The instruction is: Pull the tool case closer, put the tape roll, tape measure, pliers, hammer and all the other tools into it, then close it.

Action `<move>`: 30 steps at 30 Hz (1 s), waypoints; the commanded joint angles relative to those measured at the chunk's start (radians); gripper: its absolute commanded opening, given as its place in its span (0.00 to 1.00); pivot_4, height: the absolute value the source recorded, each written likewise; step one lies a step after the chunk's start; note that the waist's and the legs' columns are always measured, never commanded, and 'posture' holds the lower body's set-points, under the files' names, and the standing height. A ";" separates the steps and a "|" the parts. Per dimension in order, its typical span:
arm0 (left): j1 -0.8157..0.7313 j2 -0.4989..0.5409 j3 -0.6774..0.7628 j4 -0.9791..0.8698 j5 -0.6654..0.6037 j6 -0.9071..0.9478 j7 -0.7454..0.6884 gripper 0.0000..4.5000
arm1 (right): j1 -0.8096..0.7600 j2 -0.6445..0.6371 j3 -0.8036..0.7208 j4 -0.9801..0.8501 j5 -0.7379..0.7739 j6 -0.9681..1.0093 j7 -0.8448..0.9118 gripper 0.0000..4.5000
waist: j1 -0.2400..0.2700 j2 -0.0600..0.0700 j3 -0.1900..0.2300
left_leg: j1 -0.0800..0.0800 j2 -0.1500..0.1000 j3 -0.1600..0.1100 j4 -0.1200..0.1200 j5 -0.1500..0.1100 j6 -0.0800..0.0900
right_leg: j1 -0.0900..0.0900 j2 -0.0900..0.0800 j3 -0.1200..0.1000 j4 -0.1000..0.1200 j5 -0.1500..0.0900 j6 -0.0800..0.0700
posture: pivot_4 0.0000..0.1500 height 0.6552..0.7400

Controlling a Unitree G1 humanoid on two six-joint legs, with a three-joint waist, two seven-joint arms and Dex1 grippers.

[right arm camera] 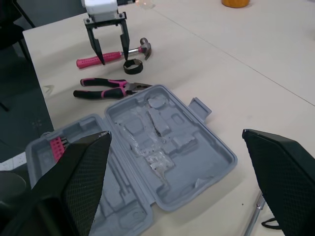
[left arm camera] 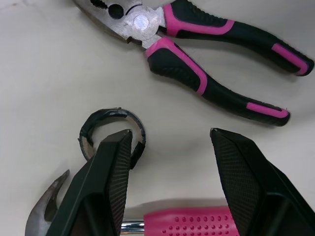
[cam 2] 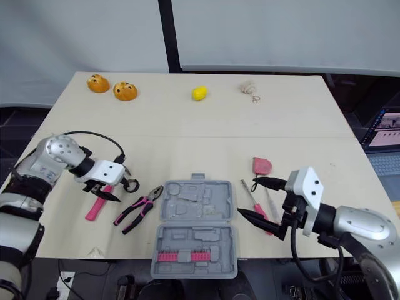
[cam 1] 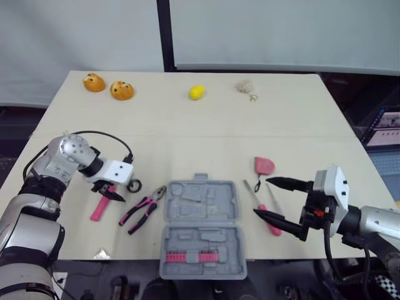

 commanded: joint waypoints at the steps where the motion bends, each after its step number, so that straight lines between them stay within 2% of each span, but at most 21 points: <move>1: -0.035 -0.007 -0.007 0.034 0.044 -0.026 0.037 0.61 | -0.020 -0.029 -0.045 -0.053 0.070 0.044 -0.054 1.00 | 0.000 -0.001 0.000 | 0.000 0.000 0.000 0.000 0.000 0.000 | 0.000 0.000 0.000 0.000 0.000 0.000 | 1.00 1.00; 11: -0.060 -0.083 -0.024 0.123 0.127 -0.044 0.163 0.61 | -0.076 -0.074 -0.050 -0.078 0.176 0.103 -0.131 1.00 | 0.004 -0.002 -0.001 | -0.001 0.000 -0.001 0.000 0.000 0.001 | 0.000 0.000 0.000 0.000 0.000 0.001 | 1.00 1.00; 14: -0.050 -0.090 -0.029 0.136 0.140 -0.046 0.174 0.42 | -0.074 -0.085 -0.058 -0.082 0.195 0.102 -0.135 1.00 | 0.004 -0.002 -0.001 | -0.001 0.000 -0.001 0.001 0.000 0.001 | 0.000 0.000 0.000 0.000 0.000 0.001 | 1.00 1.00; 18: -0.046 -0.094 -0.025 0.145 0.148 -0.021 0.194 0.00 | -0.044 -0.093 -0.067 -0.091 0.203 0.091 -0.130 1.00 | 0.005 -0.003 -0.001 | 0.000 0.000 -0.001 0.001 0.000 0.001 | 0.000 -0.001 0.000 0.001 0.000 0.001 | 1.00 1.00; 21: -0.060 -0.090 -0.012 0.143 0.132 -0.011 0.180 0.00 | -0.004 -0.094 -0.074 -0.105 0.196 0.076 -0.116 1.00 | 0.007 -0.003 -0.001 | 0.000 0.000 -0.001 0.001 0.000 0.002 | 0.000 -0.001 0.000 0.002 0.000 0.001 | 1.00 1.00; 25: -0.085 -0.075 0.033 0.056 0.036 0.056 0.019 0.00 | 0.062 -0.094 -0.092 -0.117 0.177 0.055 -0.093 1.00 | 0.009 -0.003 -0.001 | -0.001 0.000 -0.001 0.001 0.000 0.002 | 0.000 0.000 0.000 0.001 0.000 0.001 | 1.00 1.00; 27: -0.085 -0.065 0.053 -0.042 -0.022 0.145 -0.092 0.00 | 0.103 -0.094 -0.097 -0.124 0.162 0.041 -0.080 1.00 | 0.012 -0.003 -0.001 | -0.001 0.000 -0.001 0.001 0.000 0.001 | 0.000 0.000 -0.001 0.001 0.000 0.001 | 1.00 1.00; 30: -0.070 -0.001 -0.041 -0.327 -0.202 0.384 -0.166 0.00 | 0.165 -0.080 -0.097 -0.138 0.142 0.017 -0.075 1.00 | 0.015 -0.003 -0.001 | -0.001 0.001 -0.001 0.001 0.000 0.001 | 0.000 0.000 -0.001 0.001 0.000 0.001 | 1.00 1.00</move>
